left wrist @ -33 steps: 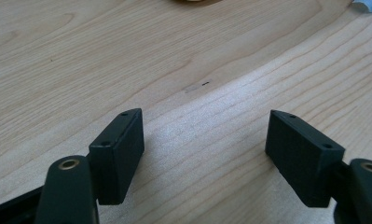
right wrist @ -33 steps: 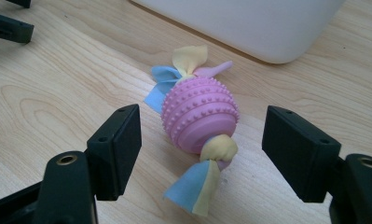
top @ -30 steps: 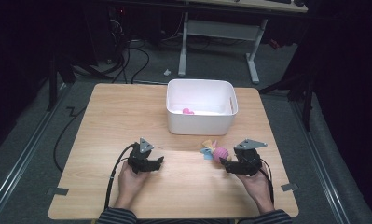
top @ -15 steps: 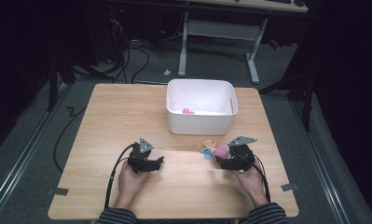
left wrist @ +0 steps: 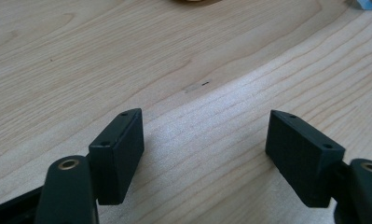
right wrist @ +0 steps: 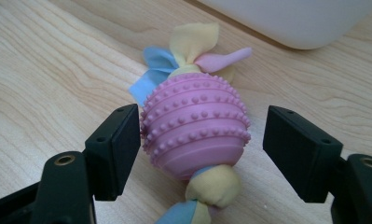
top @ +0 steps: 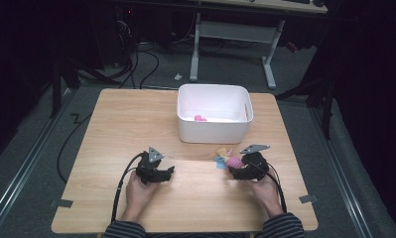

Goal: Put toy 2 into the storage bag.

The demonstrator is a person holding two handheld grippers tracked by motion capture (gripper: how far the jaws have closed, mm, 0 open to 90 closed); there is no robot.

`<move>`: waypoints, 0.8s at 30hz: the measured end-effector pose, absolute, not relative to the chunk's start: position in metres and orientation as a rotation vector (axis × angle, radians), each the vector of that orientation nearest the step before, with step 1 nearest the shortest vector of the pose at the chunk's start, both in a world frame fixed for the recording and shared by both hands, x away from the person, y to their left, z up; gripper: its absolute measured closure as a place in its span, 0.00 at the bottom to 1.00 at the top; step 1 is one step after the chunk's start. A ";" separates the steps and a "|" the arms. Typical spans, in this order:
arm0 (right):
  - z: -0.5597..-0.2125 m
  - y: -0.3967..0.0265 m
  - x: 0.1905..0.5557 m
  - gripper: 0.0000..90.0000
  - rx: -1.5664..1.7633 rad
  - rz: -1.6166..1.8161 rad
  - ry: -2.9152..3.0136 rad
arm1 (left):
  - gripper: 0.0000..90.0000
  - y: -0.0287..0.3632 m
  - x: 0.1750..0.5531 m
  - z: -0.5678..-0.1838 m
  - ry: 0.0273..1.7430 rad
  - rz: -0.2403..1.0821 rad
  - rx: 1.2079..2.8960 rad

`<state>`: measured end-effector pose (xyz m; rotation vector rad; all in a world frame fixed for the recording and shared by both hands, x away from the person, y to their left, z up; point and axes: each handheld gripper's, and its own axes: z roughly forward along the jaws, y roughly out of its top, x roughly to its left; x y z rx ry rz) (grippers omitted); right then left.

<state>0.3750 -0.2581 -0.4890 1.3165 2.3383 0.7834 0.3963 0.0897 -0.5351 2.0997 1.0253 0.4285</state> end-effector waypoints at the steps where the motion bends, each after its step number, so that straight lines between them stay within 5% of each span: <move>1: -0.490 -0.258 0.375 0.31 1.313 0.783 2.344 | 0.31 0.090 0.396 -0.535 1.026 0.428 2.100; 24: -0.487 -0.252 0.368 0.38 1.246 0.773 2.380 | 0.31 0.089 0.396 -0.535 1.024 0.430 2.102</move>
